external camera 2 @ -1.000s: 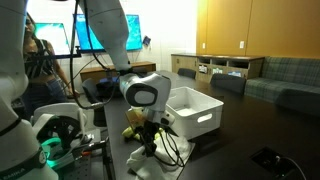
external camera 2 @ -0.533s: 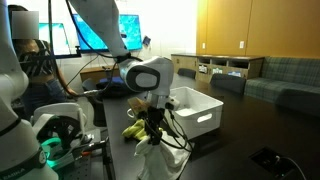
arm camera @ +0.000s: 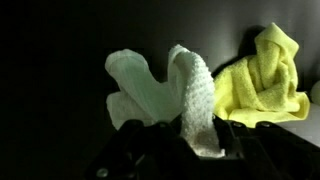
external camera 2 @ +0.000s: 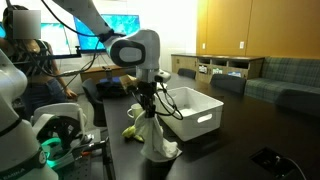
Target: Pick up the marker pen and small tape from the table and put them in the white cup. Pick up the towels from the table and put them in the container.
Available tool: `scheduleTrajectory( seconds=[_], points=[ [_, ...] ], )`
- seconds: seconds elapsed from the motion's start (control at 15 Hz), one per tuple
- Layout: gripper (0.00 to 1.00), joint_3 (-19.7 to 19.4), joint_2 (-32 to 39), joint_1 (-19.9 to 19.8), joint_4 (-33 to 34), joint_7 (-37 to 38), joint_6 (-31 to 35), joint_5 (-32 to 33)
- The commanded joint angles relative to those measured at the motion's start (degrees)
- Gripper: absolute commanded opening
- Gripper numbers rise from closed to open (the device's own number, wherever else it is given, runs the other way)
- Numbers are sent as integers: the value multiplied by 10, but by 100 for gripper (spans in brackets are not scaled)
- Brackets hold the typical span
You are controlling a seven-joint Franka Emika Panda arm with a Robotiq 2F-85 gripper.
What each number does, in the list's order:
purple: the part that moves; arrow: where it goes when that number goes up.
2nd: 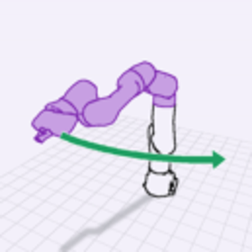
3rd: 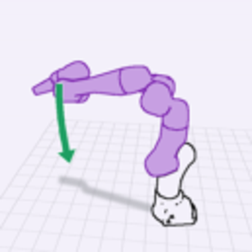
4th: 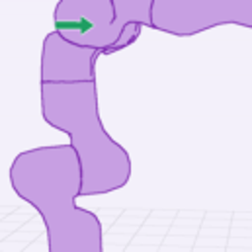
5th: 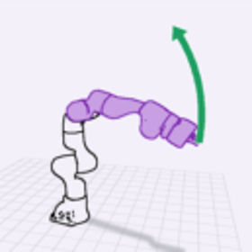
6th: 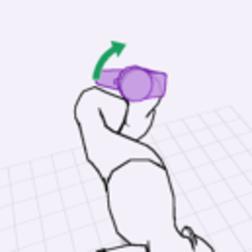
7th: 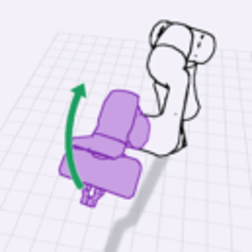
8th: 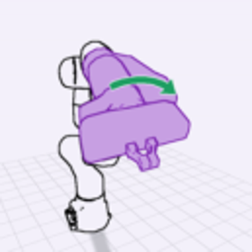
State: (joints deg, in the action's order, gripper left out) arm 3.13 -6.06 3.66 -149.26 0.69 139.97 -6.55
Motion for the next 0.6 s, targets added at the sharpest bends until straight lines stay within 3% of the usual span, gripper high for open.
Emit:
scheduleTrajectory(
  seconds=[0.0,0.53],
  points=[
    [11,1,-126,12,-31,-1,2,-56],
    [12,-12,-267,21,-27,72,35,-146]
  ],
)
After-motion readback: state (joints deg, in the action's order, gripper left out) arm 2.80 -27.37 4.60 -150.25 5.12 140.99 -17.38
